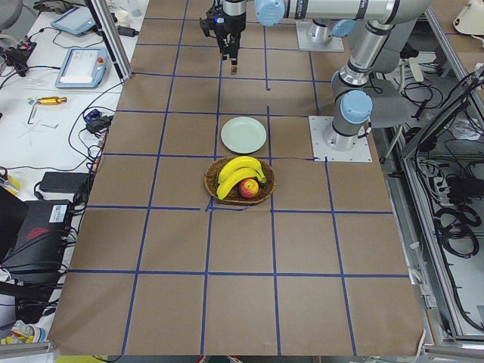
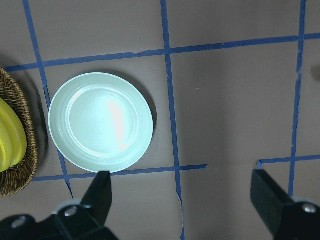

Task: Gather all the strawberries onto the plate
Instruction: 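Carry the strawberry with the right gripper toward the plate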

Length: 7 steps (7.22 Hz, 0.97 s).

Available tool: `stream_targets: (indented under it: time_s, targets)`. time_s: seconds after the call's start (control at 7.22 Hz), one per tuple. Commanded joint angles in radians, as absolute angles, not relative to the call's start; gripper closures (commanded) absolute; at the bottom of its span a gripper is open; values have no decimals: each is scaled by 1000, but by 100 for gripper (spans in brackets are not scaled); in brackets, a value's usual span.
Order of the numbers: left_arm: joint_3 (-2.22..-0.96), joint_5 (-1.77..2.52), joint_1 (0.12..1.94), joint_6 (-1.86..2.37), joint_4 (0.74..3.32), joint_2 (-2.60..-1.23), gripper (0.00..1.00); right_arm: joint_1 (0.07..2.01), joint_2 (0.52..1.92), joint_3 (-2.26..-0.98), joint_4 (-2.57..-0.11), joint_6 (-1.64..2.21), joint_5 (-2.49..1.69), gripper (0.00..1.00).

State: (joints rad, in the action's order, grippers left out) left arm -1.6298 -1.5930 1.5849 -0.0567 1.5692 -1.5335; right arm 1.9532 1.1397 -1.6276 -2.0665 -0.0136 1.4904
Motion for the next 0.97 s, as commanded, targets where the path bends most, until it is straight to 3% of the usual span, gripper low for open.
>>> stream_targets:
  time_s: [0.0,0.28,0.42,0.55,0.69,0.83]
  targets:
    - [-1629,-1592,1583,-57,1572,-1532,0,2028,1069,-1600,-2103,-8,1483,100]
    - [-1631,-1594,1580,-57,1572,-1532,0,2052,1025,-1597,-2134,-8,1482,100]
    - [-1635,-1592,1582,-57,1572,-1532,0,2052,1013,-1597,-2137,-20,1480,95]
    - [-1635,-1592,1582,-57,1574,-1532,0,2052,1009,-1601,-2135,-17,1480,66]
    - [-1643,-1592,1583,-57,1574,-1532,0,2052,999,-1606,-2135,-9,1479,63]
    - [-1644,-1592,1583,-57,1574,-1532,0,2052,999,-1608,-2134,-8,1470,52]
